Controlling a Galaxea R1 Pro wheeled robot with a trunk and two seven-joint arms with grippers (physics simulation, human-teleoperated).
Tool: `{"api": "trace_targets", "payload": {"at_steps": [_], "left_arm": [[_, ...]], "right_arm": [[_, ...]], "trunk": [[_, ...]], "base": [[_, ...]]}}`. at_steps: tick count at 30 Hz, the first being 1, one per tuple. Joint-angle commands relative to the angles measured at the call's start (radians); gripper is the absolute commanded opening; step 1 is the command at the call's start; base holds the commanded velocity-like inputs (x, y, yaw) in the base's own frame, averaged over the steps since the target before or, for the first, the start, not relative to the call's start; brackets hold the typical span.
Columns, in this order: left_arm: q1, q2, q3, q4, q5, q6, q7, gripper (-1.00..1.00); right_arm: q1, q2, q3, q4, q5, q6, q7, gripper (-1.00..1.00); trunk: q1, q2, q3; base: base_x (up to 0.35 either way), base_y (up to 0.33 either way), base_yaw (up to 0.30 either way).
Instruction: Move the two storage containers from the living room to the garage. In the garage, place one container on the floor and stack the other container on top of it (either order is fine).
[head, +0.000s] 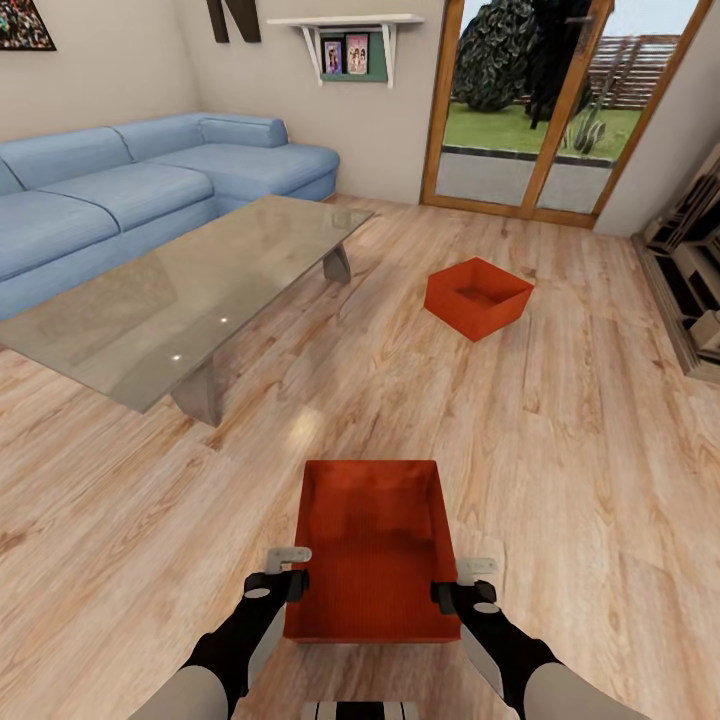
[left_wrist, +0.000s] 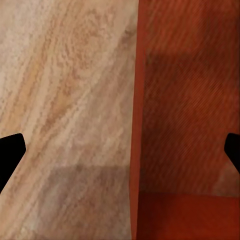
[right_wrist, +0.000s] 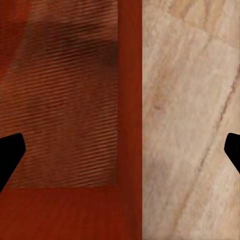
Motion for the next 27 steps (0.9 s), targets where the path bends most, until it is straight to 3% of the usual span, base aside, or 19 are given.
{"api": "trace_targets", "payload": {"at_steps": [1, 12, 21, 27], "left_arm": [[0.0, 0.0, 0.0, -0.002, -0.001, 0.006, 0.003, 1.0], [0.0, 0.0, 0.0, -0.003, -0.002, 0.006, 0.004, 1.0], [0.0, 0.0, 0.0, -0.002, -0.001, 0.006, 0.005, 1.0], [0.0, -0.001, 0.0, -0.002, -0.001, 0.006, 0.005, 1.0]], "right_arm": [[0.0, -0.001, 0.009, -0.001, -0.009, 0.002, -0.006, 1.0], [0.0, -0.002, 0.01, -0.001, -0.007, 0.004, -0.006, 1.0], [0.0, -0.002, 0.01, -0.001, -0.007, 0.004, -0.006, 1.0], [0.0, -0.002, 0.01, -0.001, -0.007, 0.004, -0.006, 1.0]], "trunk": [[0.0, 0.0, -0.001], [0.0, 0.0, -0.001], [0.034, -0.063, -0.029], [0.034, -0.063, -0.029]], "base": [[0.0, 0.0, 0.0], [0.0, 0.0, 0.0], [0.0, 0.0, 0.0], [0.0, 0.0, 0.0]]}}
